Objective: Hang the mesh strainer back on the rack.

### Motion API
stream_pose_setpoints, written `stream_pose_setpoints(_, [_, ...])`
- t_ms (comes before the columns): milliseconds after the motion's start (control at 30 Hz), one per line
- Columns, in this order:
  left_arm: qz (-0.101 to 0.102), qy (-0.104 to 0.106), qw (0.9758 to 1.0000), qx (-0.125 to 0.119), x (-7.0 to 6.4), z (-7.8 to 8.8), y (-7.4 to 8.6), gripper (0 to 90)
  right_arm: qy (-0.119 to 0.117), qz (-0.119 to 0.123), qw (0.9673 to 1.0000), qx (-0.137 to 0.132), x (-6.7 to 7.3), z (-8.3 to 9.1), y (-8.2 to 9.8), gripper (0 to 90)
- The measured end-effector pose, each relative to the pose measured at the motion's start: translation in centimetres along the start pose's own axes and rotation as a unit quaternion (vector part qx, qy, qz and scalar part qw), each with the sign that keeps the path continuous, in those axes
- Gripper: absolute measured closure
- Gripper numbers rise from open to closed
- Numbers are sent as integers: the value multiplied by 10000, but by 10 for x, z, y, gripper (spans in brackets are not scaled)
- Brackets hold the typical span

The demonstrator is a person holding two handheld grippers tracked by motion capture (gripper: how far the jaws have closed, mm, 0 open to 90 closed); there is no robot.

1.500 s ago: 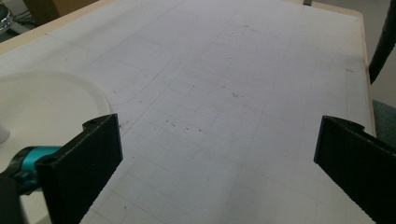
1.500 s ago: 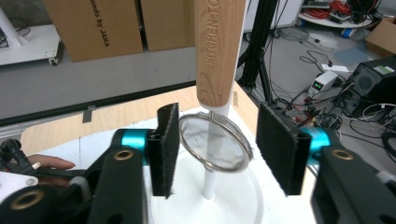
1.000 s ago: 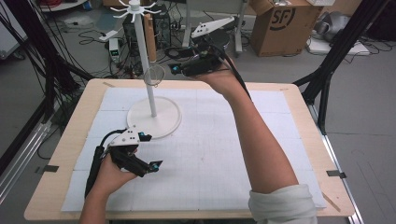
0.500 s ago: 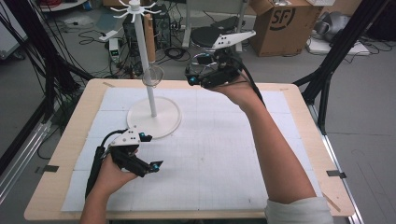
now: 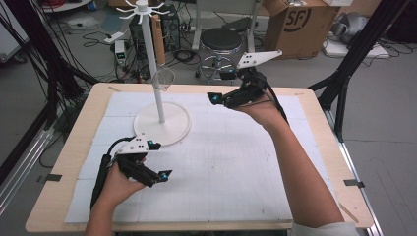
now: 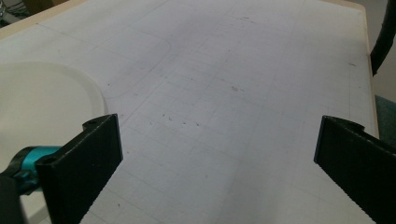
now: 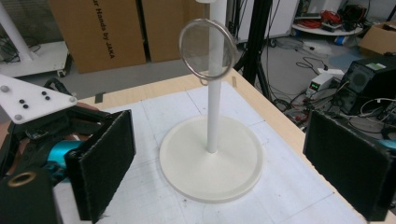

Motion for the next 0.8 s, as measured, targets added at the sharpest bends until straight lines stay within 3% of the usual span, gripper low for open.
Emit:
stream_pose_setpoints(367, [14, 2, 10000, -4, 1, 1, 0, 16, 18, -255, 9996, -98, 3, 22, 35, 2])
stream_pose_setpoints(533, [16, 8, 10000, 8, 1, 0, 1, 16, 176, -206, 9995, -130, 6, 34, 52, 2])
stream_pose_setpoints(800, [25, 12, 10000, 26, 2, 1, 2, 16, 243, -194, 9994, -141, 13, 51, 76, 2])
Point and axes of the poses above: each handheld gripper's, and its own axes: z roughly backward along the jaws, y roughly out of its underside, x roughly to its left, the point moved 2 cm from there along -z, roughly forward along the jaws, and after that the axes turned 13 degrees about -x, right-handed, at the moved point
